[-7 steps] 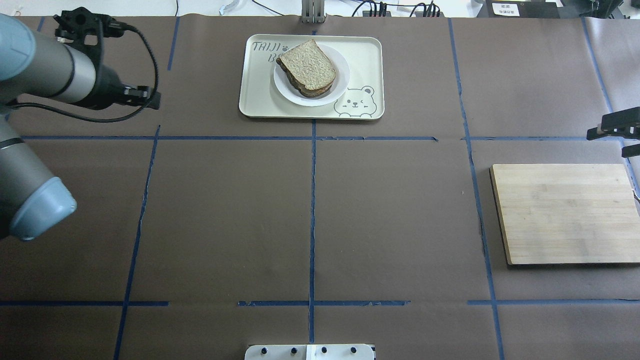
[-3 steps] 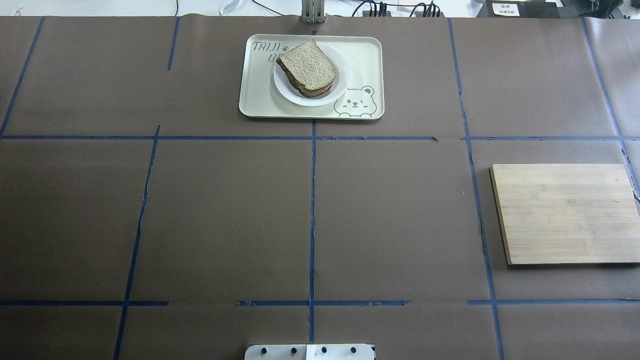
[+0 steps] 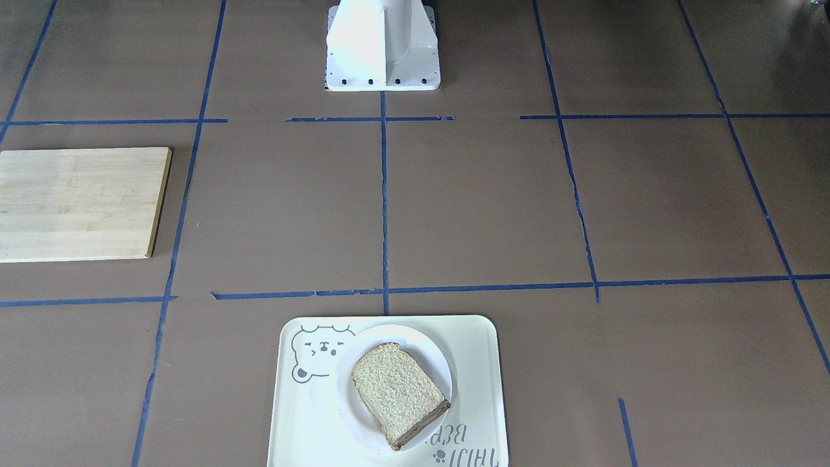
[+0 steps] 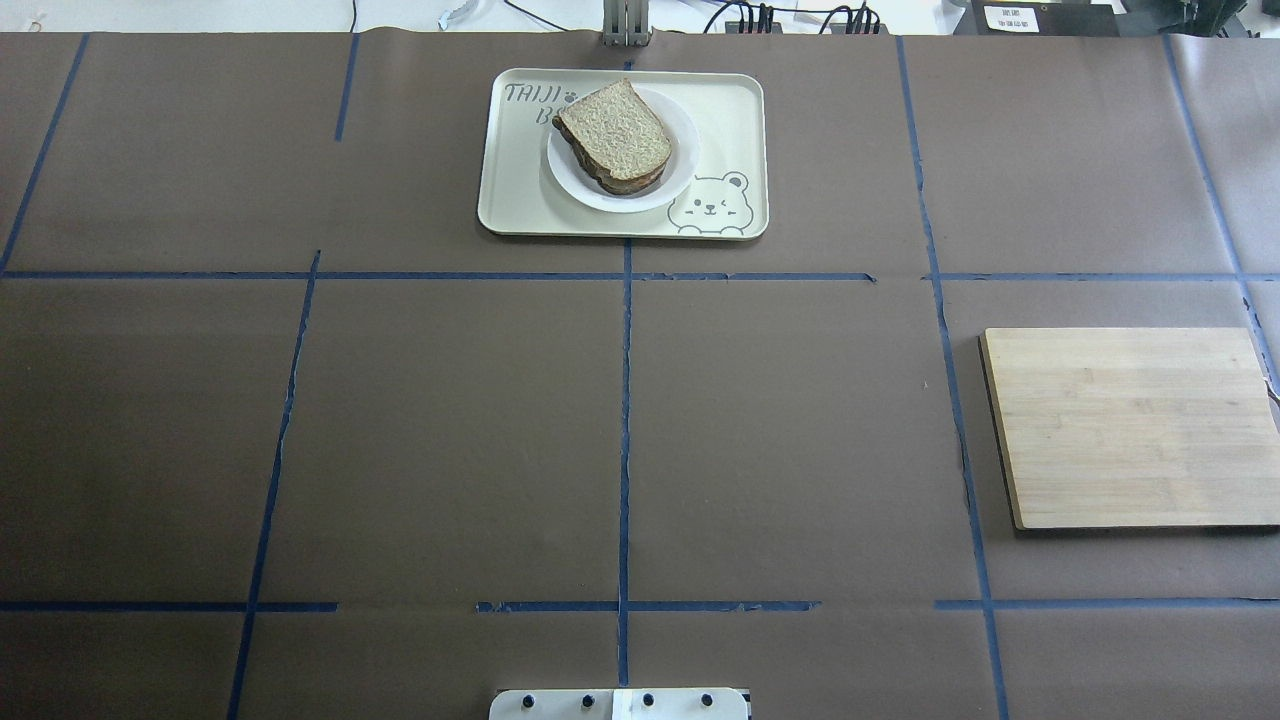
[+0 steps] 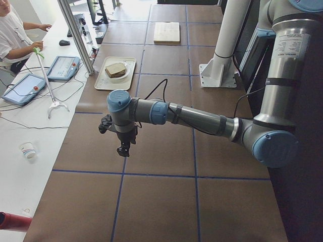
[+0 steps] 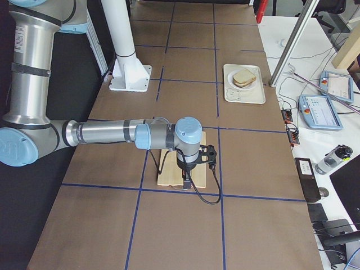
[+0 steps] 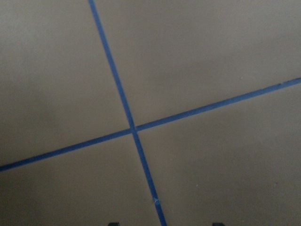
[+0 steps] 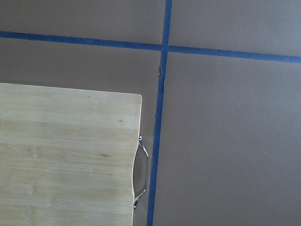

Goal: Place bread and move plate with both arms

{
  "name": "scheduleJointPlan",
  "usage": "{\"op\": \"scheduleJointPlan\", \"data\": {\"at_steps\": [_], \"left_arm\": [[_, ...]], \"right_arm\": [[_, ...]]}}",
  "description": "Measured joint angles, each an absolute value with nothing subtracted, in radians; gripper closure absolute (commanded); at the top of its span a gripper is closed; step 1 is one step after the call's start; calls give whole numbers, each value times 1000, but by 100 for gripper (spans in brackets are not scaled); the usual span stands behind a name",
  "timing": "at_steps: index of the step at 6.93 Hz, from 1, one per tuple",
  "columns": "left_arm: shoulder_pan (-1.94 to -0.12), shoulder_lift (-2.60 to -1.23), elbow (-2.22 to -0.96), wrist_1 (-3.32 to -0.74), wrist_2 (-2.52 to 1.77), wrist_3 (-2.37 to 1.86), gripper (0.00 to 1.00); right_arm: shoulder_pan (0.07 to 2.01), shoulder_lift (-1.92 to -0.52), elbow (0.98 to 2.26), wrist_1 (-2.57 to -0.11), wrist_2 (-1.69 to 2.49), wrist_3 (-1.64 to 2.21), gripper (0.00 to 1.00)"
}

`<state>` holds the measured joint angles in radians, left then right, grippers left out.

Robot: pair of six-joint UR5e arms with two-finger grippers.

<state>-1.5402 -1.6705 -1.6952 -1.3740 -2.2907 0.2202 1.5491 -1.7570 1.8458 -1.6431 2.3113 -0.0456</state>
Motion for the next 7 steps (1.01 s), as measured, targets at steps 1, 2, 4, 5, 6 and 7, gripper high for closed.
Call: {"op": "scheduleJointPlan", "data": {"at_steps": [1, 2, 4, 5, 6, 7], "left_arm": [[-1576, -1667, -1690, -1322, -2294, 274, 21], [-1596, -1648, -1692, -1302, -2315, 296, 19], [-1610, -1564, -1700, -1308, -2384, 306, 18], [-1612, -1534, -1703, -1314, -2396, 303, 17], [-1613, -1515, -1712, -1316, -2400, 280, 0], [-1615, -1505, -1727, -1318, -2399, 242, 0]], "right_arm": [[1550, -1760, 1847, -1650, 2317, -50, 0], [1550, -1760, 1849, -1653, 2319, -52, 0], [1550, -1762, 1850, -1654, 2327, -52, 0], [1550, -1764, 1851, -1656, 2343, -52, 0], [1551, -1766, 1852, -1663, 2359, -52, 0], [1551, -1768, 1855, -1671, 2371, -53, 0]]}}
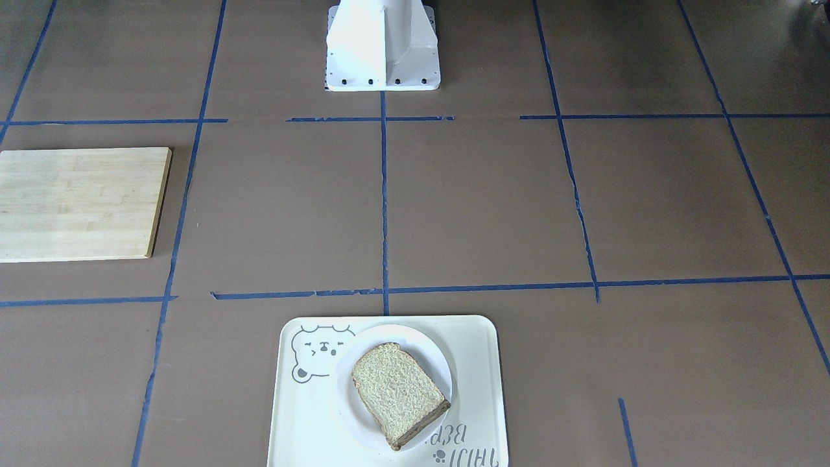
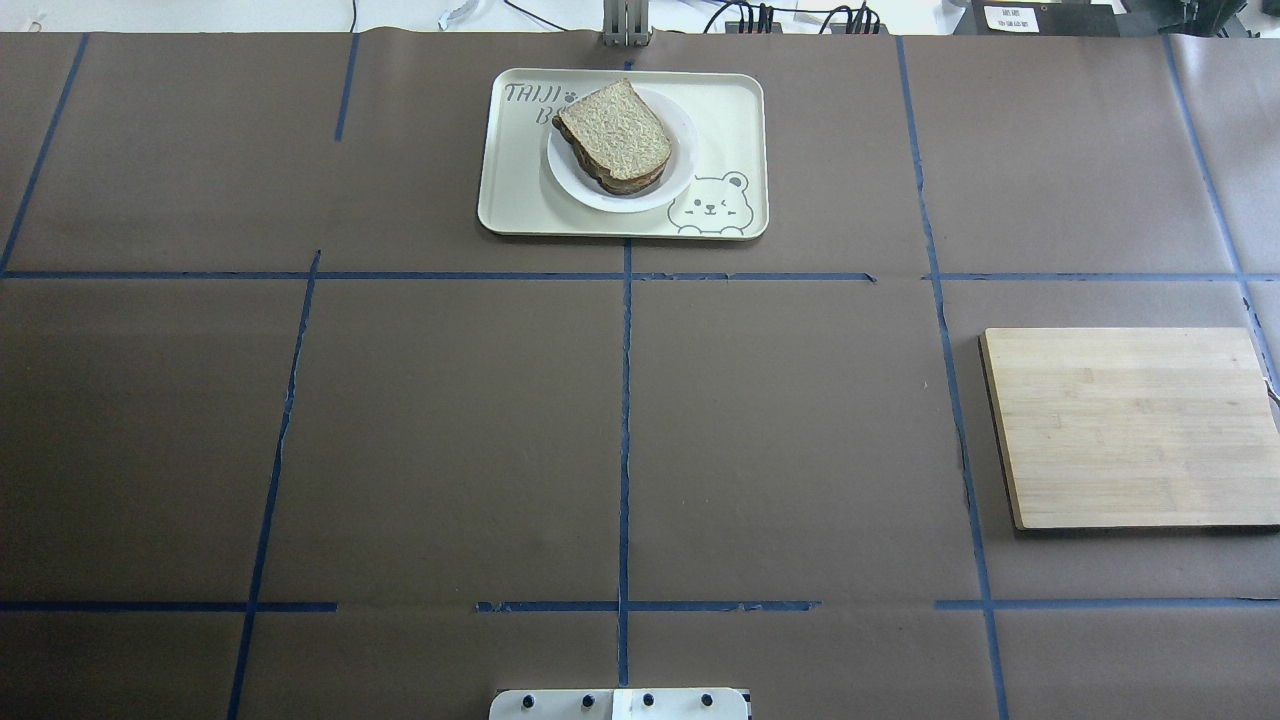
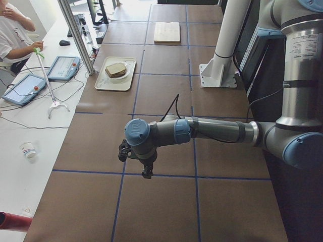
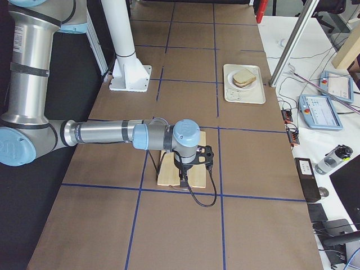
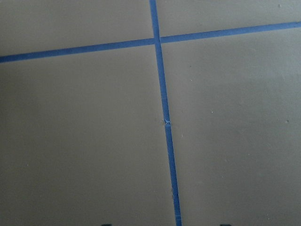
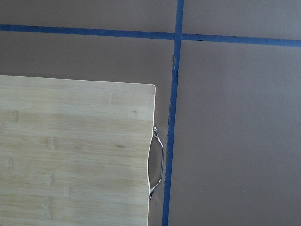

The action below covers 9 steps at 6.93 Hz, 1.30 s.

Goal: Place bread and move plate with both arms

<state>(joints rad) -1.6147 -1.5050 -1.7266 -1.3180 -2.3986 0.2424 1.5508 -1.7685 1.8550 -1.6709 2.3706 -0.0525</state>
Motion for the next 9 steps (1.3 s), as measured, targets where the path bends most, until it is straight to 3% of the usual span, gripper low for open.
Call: {"op": "scheduleJointPlan", "data": {"at_steps": [6, 9], "left_arm": [[-1616, -1499, -1767, -1386, -2400, 204, 0], [-1614, -1485, -1720, -1445, -2406, 204, 0]], "right_arm": [[1549, -1797, 1865, -1670, 2383, -68, 0], [1549, -1797, 1878, -1671, 2388, -93, 0]]}}
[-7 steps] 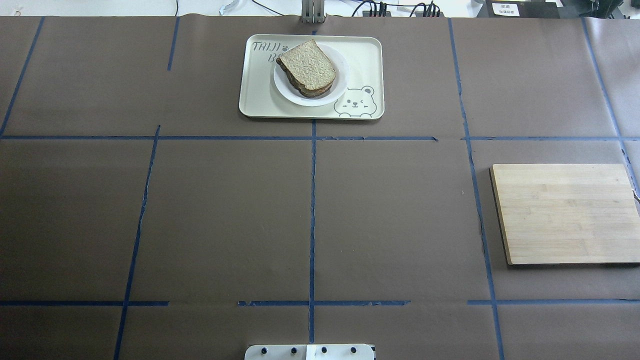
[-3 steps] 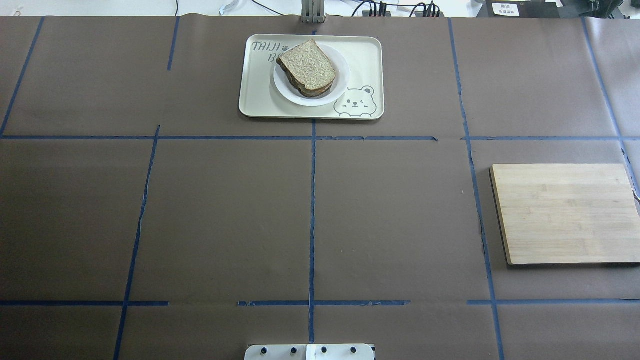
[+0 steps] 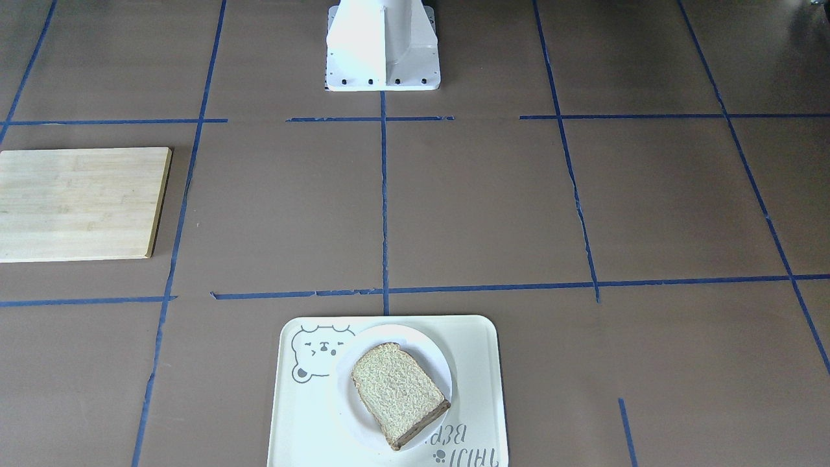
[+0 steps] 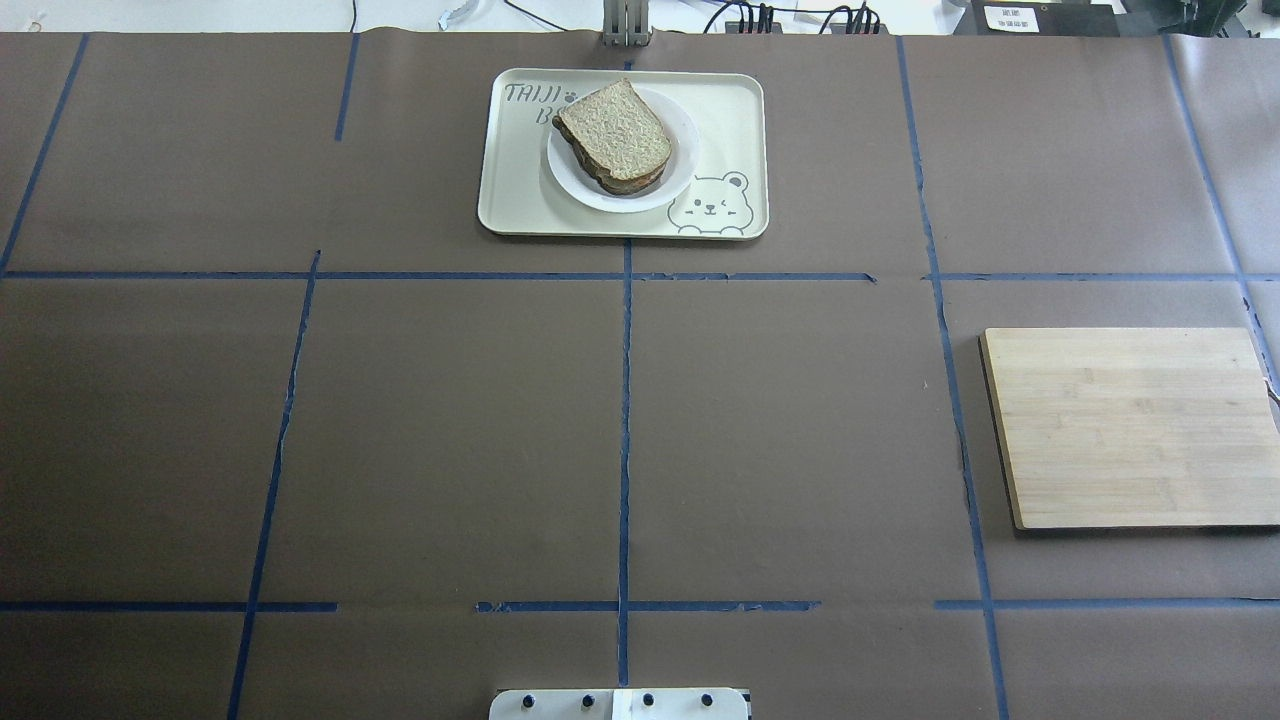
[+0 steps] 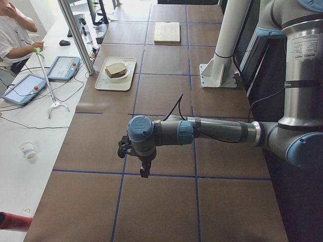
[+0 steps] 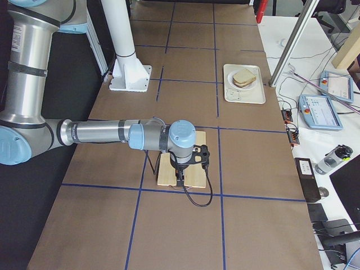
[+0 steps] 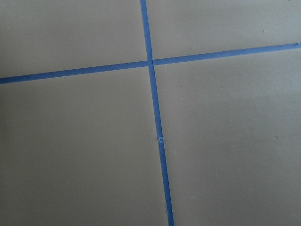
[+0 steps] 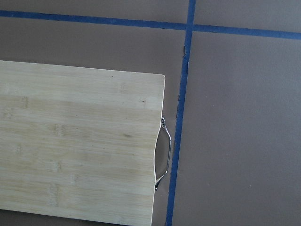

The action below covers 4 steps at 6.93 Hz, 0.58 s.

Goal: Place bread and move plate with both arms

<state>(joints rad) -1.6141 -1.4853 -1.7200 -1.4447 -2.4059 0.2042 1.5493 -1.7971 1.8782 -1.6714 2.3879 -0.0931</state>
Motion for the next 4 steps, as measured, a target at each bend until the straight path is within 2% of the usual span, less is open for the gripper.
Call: {"op": "scheduleJointPlan", "data": {"at_steps": [4], "left_arm": [[-1615, -1472, -1721, -1475, -2394, 204, 0]], "right_arm": [[1553, -1809, 1908, -1673, 2400, -99, 0]]}}
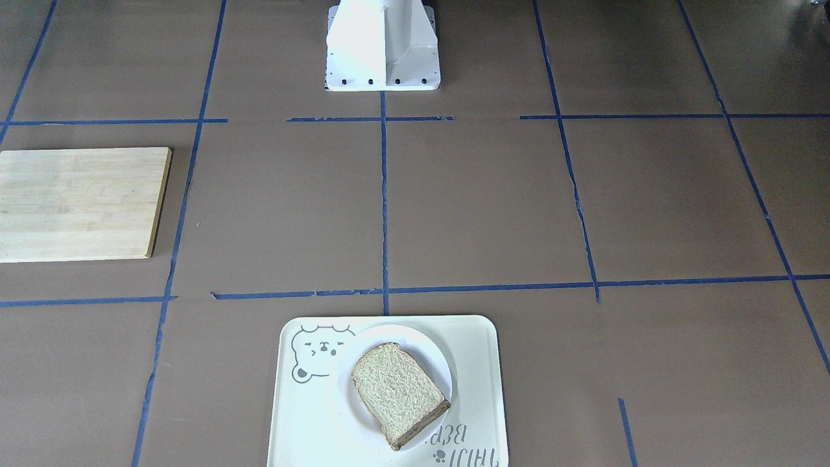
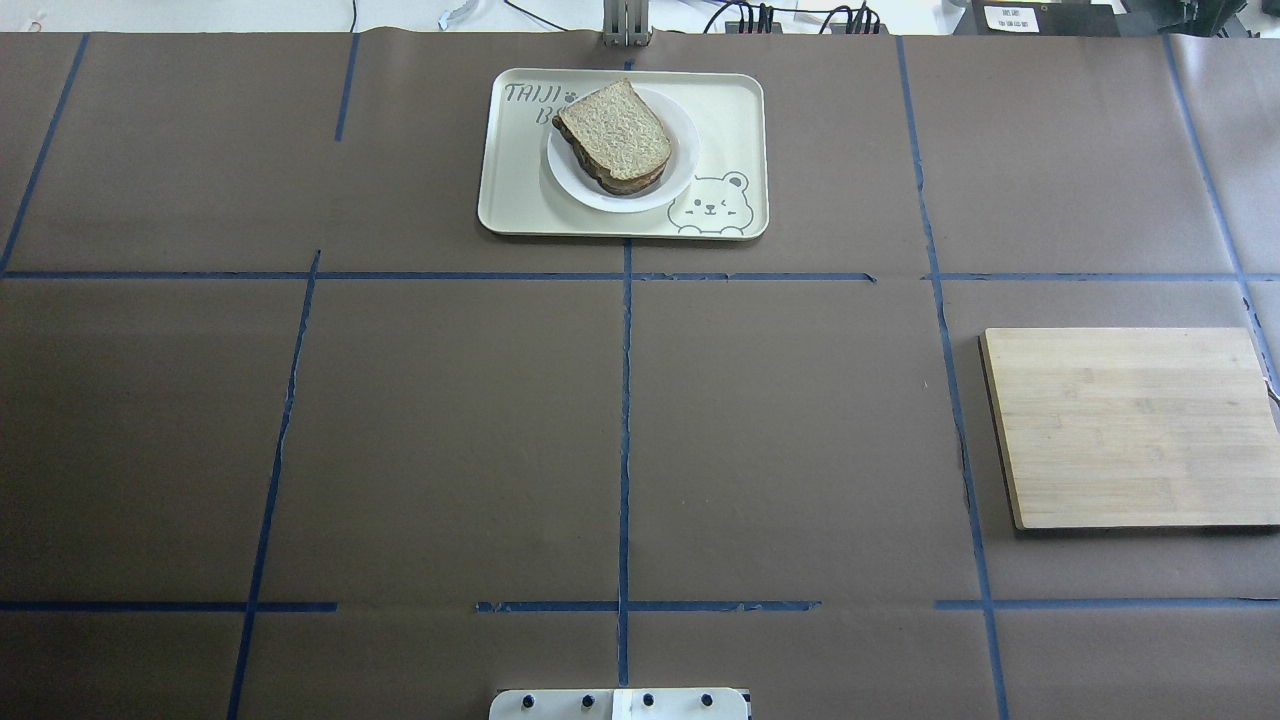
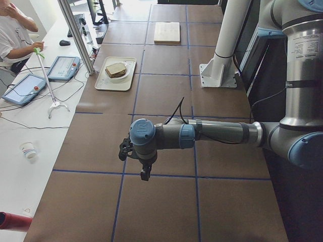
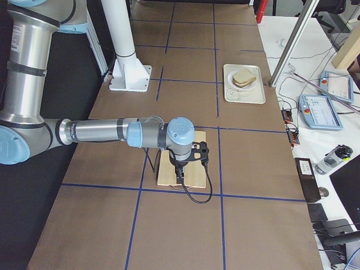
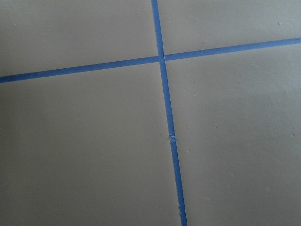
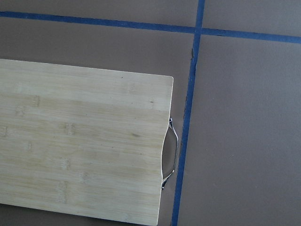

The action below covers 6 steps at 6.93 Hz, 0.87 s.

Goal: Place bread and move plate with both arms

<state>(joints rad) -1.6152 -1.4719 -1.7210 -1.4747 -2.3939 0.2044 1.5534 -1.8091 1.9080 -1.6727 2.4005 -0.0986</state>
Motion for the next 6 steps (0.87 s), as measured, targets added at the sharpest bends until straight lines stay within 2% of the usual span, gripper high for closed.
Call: {"op": "scheduleJointPlan", "data": {"at_steps": [6], "left_arm": [[-1615, -1452, -1738, -1475, -2396, 205, 0]], "right_arm": [[1554, -1809, 1915, -1669, 2356, -100, 0]]}}
